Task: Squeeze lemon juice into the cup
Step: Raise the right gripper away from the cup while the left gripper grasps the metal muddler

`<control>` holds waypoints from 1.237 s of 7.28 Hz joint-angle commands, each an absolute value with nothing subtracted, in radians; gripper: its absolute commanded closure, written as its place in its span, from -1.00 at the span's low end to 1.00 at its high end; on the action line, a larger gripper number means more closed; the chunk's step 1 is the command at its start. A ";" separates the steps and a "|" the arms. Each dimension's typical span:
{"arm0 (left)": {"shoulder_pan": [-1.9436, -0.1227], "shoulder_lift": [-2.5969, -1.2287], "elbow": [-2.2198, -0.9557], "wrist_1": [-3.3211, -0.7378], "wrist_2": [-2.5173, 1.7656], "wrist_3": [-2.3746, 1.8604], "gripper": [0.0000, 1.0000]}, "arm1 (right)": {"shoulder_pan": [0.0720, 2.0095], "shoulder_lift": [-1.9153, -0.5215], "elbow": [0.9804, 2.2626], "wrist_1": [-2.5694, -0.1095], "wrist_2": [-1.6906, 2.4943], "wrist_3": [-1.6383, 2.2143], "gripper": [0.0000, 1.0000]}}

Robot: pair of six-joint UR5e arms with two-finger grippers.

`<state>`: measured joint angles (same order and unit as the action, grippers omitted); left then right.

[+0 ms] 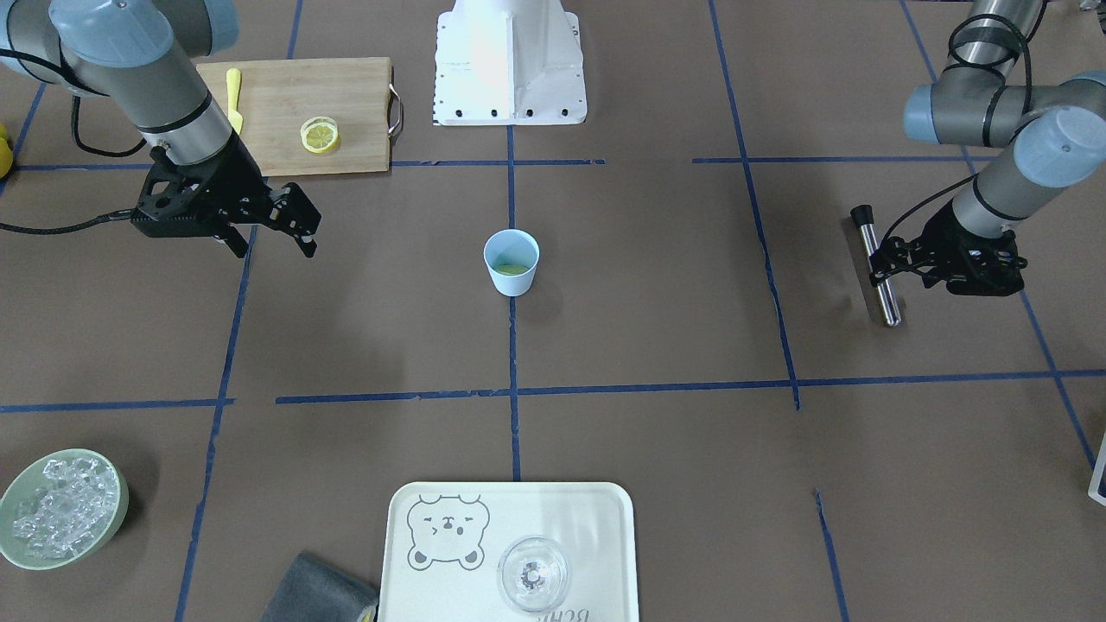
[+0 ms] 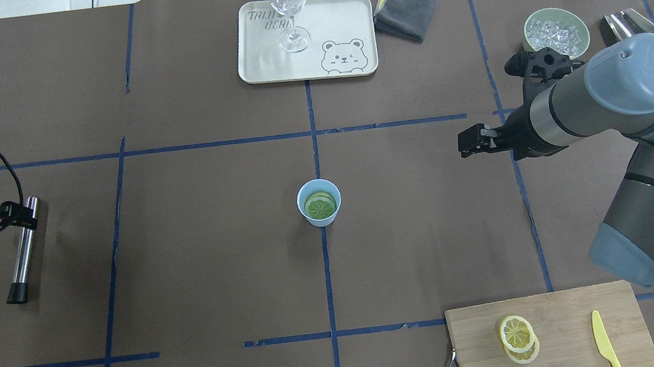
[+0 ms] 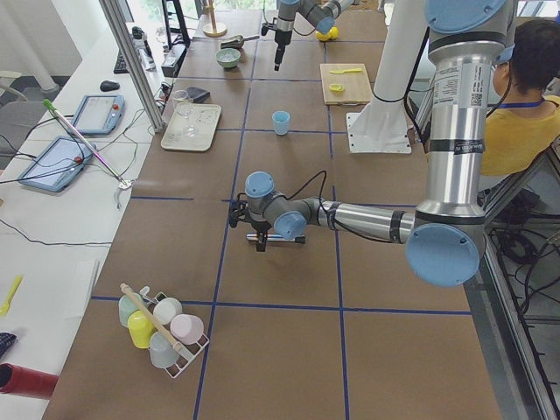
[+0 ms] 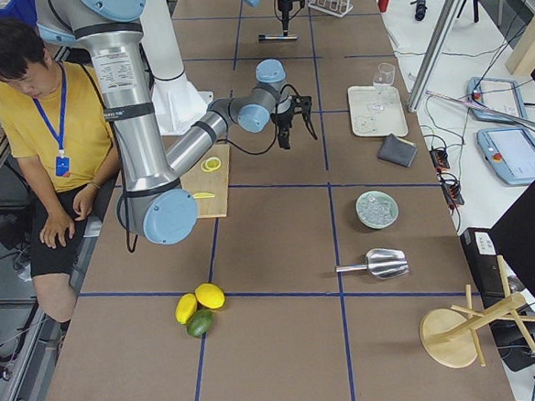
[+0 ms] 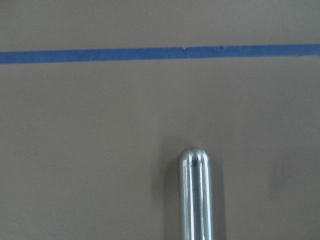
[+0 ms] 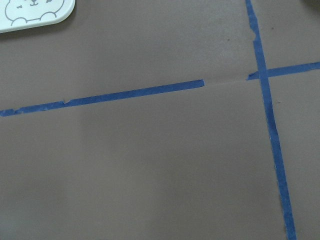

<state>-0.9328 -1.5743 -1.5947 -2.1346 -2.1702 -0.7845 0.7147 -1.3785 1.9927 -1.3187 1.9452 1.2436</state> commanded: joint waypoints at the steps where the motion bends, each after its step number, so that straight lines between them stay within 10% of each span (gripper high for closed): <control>1: -0.907 -1.585 -1.589 -2.132 -2.143 -0.787 -0.51 | 0.713 -1.379 1.994 -1.315 1.956 1.247 -1.00; 3: -0.905 -1.585 -1.591 -2.131 -2.143 -0.787 0.28 | 0.715 -1.381 1.996 -1.315 1.957 1.247 -1.00; 4: -0.905 -1.585 -1.591 -2.129 -2.141 -0.788 0.99 | 0.715 -1.381 1.997 -1.315 1.957 1.247 -1.00; 9: -0.888 -1.621 -1.801 -2.023 -2.094 -0.775 1.00 | 0.719 -1.373 1.997 -1.315 1.976 1.247 -1.00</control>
